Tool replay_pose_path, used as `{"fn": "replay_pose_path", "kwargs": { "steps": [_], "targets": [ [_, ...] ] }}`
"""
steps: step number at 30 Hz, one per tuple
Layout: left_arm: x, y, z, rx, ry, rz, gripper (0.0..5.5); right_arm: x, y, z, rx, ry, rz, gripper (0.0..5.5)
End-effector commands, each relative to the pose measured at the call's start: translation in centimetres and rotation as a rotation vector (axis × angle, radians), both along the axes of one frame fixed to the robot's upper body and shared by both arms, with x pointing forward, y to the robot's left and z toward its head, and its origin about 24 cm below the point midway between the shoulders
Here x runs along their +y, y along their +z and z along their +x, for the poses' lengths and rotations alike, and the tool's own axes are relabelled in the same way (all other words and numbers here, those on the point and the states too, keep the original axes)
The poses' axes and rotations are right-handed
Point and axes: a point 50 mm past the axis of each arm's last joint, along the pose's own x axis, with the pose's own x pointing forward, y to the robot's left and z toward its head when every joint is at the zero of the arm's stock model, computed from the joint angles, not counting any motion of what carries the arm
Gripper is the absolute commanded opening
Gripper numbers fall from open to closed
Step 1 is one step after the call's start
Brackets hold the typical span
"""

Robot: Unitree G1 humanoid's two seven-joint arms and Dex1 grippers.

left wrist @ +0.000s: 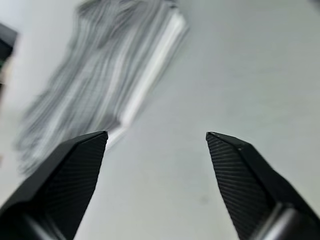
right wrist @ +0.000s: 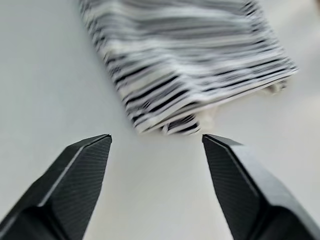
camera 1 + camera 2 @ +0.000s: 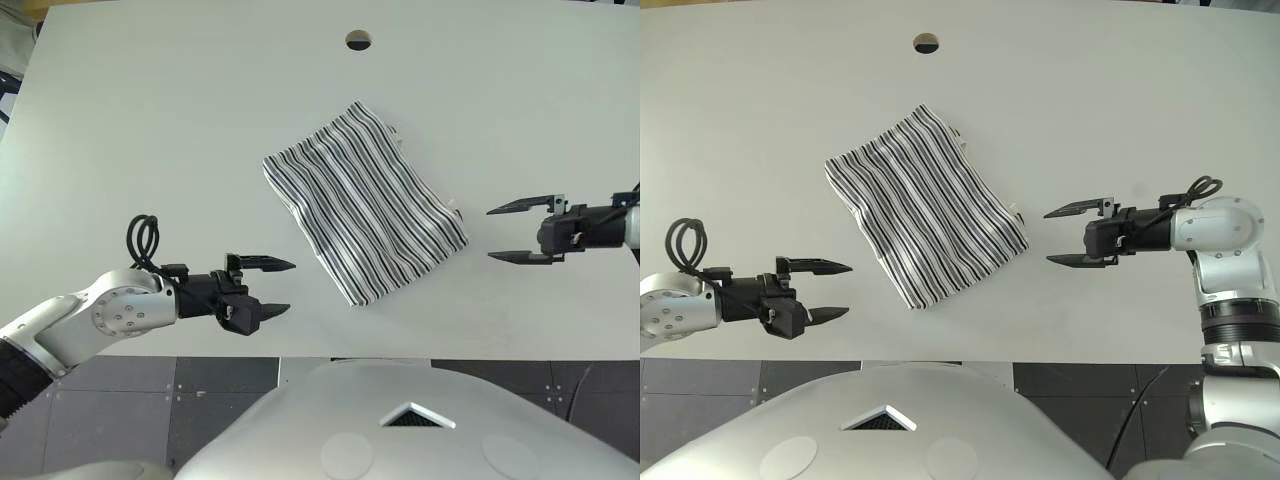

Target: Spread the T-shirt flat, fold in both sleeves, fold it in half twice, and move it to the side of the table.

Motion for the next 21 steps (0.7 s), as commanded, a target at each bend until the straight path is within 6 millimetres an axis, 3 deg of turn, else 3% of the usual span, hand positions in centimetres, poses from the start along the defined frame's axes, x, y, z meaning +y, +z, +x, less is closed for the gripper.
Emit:
{"fn": "replay_pose_path", "kwargs": {
  "steps": [1, 5, 12, 21],
  "targets": [
    [-0.9, -1.8, -0.7, 0.038, 0.014, 0.007, 4.26, 0.7, -1.8, -0.1, -0.092, 0.091, -0.061, 3.51],
    [-2.1, -3.6, -1.1, 0.029, 0.011, -0.016, 4.26, 1.4, -3.2, -0.5, -0.147, 0.151, -0.05, 3.51],
    [-4.7, -5.1, -0.6, -0.019, 0.01, -0.099, 4.26, 3.3, -4.3, 0.0, -0.238, 0.243, -0.024, 3.51],
    [-5.8, -5.9, 0.6, -0.09, 0.039, -0.14, 4.26, 4.6, -5.1, 0.6, -0.304, 0.329, -0.059, 3.51]
  ]
}}
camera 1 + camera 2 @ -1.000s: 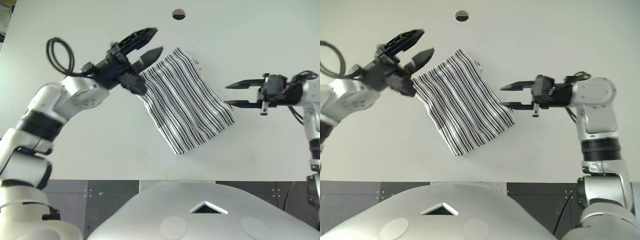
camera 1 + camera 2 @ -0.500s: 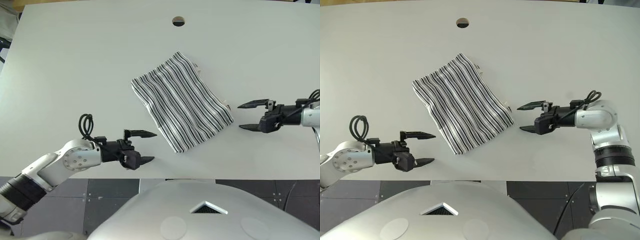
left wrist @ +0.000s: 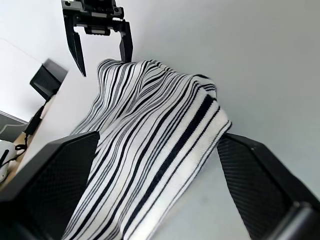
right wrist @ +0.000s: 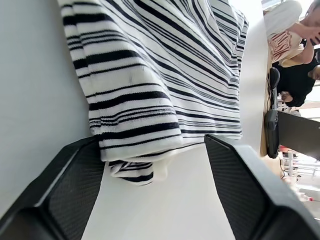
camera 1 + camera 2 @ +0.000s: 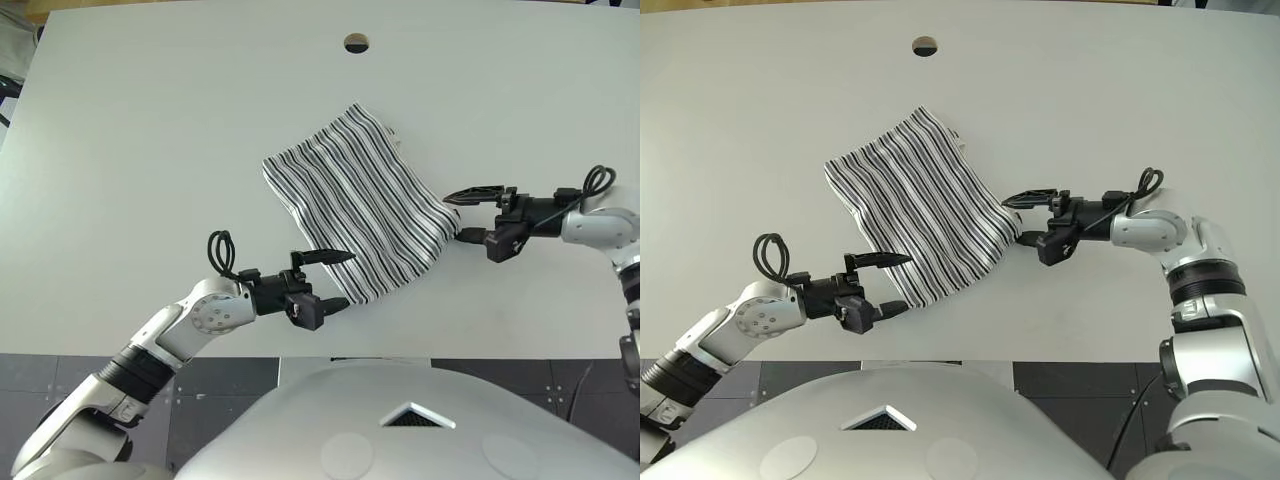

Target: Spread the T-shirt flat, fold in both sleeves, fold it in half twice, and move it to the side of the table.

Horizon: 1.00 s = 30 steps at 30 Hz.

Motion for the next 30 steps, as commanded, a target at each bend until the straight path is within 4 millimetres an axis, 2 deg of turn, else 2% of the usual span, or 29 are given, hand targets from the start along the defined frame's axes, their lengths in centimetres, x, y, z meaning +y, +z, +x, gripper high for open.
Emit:
{"fn": "replay_pose_path", "kwargs": {
  "steps": [1, 18, 21, 26, 30],
  "targets": [
    [0.94, -2.1, -0.25, 0.044, 0.004, 0.144, 4.26, 0.11, -2.79, -1.54, 0.107, 0.053, -0.119, 3.51],
    [0.47, -2.19, -0.58, 0.084, -0.045, 0.126, 1.6, 0.45, -2.79, -1.18, 0.105, 0.063, -0.106, 0.4],
    [0.46, -2.18, -0.52, 0.082, -0.046, 0.125, 1.33, 0.49, -2.8, -1.14, 0.105, 0.064, -0.105, 0.25],
    [0.47, -2.21, -0.47, 0.083, -0.05, 0.124, 0.55, 0.56, -2.78, -1.03, 0.104, 0.063, -0.101, 0.25],
    [0.42, -2.21, -0.47, 0.084, -0.05, 0.118, 0.27, 0.55, -2.76, -1.0, 0.104, 0.062, -0.1, 0.25]
  ]
}}
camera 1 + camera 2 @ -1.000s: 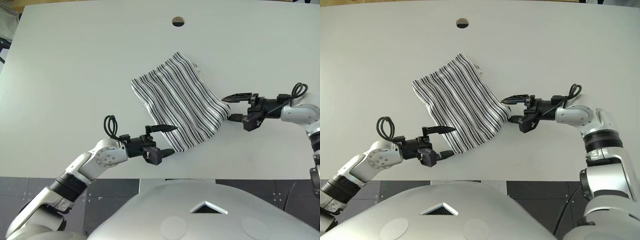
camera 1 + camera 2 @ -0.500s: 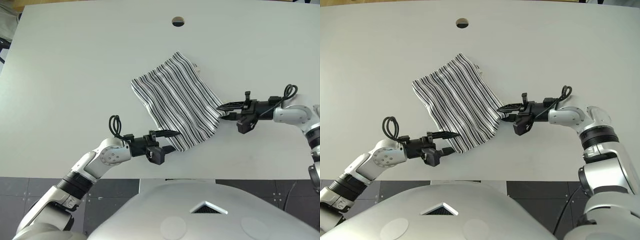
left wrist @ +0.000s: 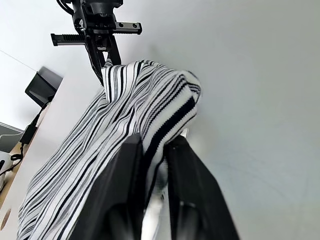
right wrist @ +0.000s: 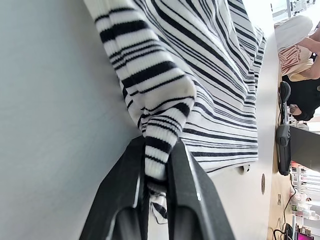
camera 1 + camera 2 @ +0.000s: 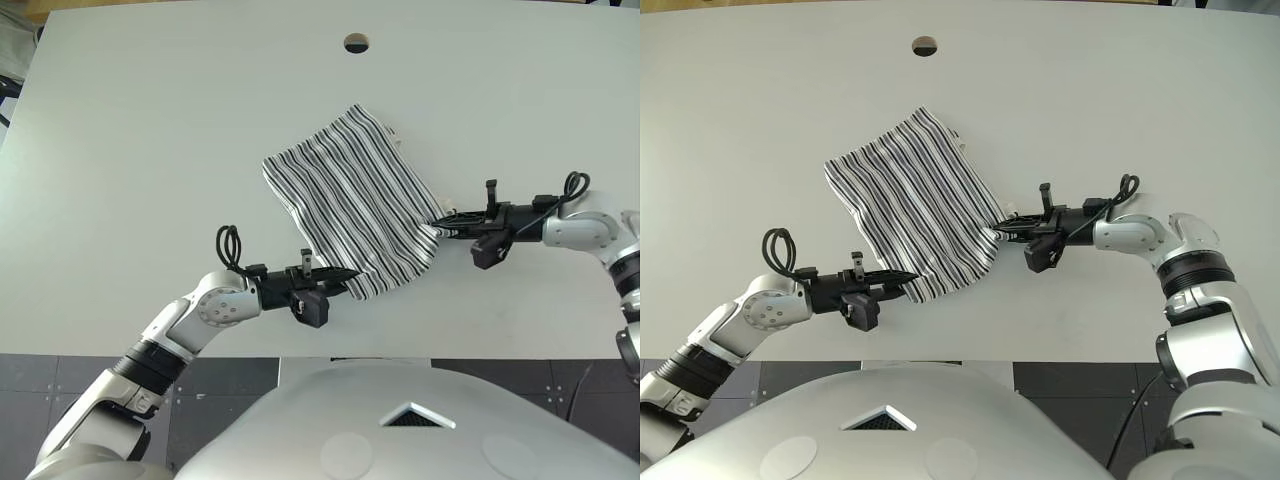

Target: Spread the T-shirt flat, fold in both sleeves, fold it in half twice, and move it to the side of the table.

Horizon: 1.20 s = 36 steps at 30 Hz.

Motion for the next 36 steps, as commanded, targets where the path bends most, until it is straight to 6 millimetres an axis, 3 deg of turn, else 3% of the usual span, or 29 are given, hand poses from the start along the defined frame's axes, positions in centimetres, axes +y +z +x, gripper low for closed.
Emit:
{"fn": "replay_pose_path", "kwargs": {
  "steps": [1, 8, 14, 18, 26, 28, 32, 36],
  "targets": [
    [0.8, -1.9, -0.9, 0.083, 0.001, 0.106, 0.26, -0.6, -1.3, -0.7, 0.059, 0.008, -0.095, 0.25],
    [0.5, -1.4, -1.0, 0.1, -0.015, 0.081, 0.25, -0.5, -1.1, -1.0, 0.102, -0.019, -0.039, 0.25],
    [2.2, 3.3, -0.1, 0.153, -0.037, -0.044, 0.25, 0.0, 2.5, -3.5, 0.501, -0.105, 0.172, 0.24],
    [3.7, 4.9, -0.6, 0.308, -0.017, -0.09, 0.25, 0.0, 4.7, -4.9, 0.653, -0.092, 0.191, 0.24],
    [4.1, 7.1, -2.2, 0.457, -0.042, -0.215, 0.25, 1.4, 7.2, -7.4, 0.68, -0.011, 0.148, 0.24],
    [4.2, 7.6, -2.1, 0.456, -0.031, -0.231, 0.25, 1.6, 7.6, -7.1, 0.643, -0.019, 0.157, 0.24],
    [5.2, 8.1, 0.3, 0.377, 0.076, -0.258, 0.25, 2.0, 7.7, -5.4, 0.514, -0.051, 0.164, 0.24],
    [6.2, 7.4, 2.1, 0.332, 0.189, -0.251, 0.25, 2.5, 7.6, -3.3, 0.384, -0.083, 0.193, 0.24]
  ]
}}
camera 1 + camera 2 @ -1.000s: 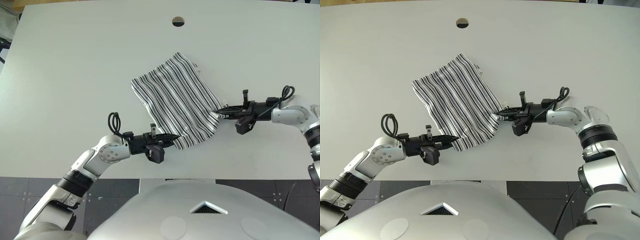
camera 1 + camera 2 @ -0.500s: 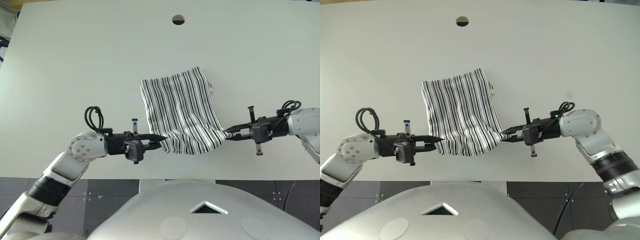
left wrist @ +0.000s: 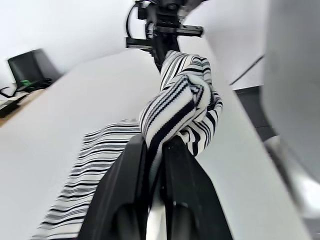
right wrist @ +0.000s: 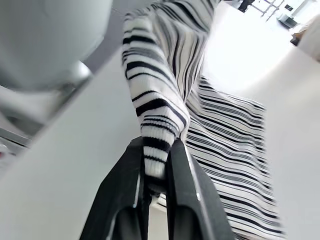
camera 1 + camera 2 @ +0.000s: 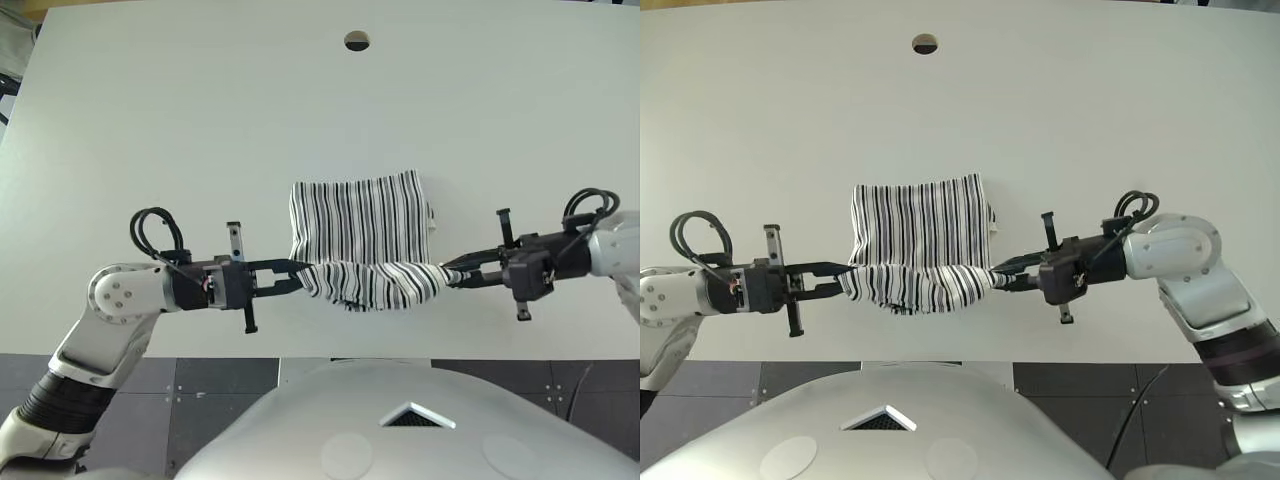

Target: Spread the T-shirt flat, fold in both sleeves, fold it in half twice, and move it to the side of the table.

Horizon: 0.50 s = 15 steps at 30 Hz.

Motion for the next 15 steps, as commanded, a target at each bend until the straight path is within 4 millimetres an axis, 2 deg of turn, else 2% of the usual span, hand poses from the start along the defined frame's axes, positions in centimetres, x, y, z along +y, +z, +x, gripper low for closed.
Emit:
{"fn": "replay_pose_path", "kwargs": {
  "steps": [1, 7, 12, 13, 15],
  "targets": [
    [1.0, -0.6, 1.9, -0.034, 0.116, 0.042, 0.25, 0.4, 0.3, 2.4, -0.141, -0.051, 0.017, 0.24],
    [1.3, -1.8, 4.0, -0.071, 0.212, 0.07, 0.25, 1.2, 0.0, 5.5, -0.256, -0.142, 0.064, 0.24],
    [1.4, -2.8, 5.7, -0.105, 0.299, 0.086, 0.25, 1.7, -0.9, 6.5, -0.265, -0.171, 0.095, 0.24],
    [1.5, -3.1, 6.0, -0.098, 0.325, 0.09, 0.58, 2.0, -1.2, 6.9, -0.265, -0.192, 0.103, 0.61],
    [1.8, -3.6, 6.7, -0.101, 0.379, 0.099, 0.88, 2.3, -1.9, 7.7, -0.268, -0.24, 0.116, 0.93]
  ]
}}
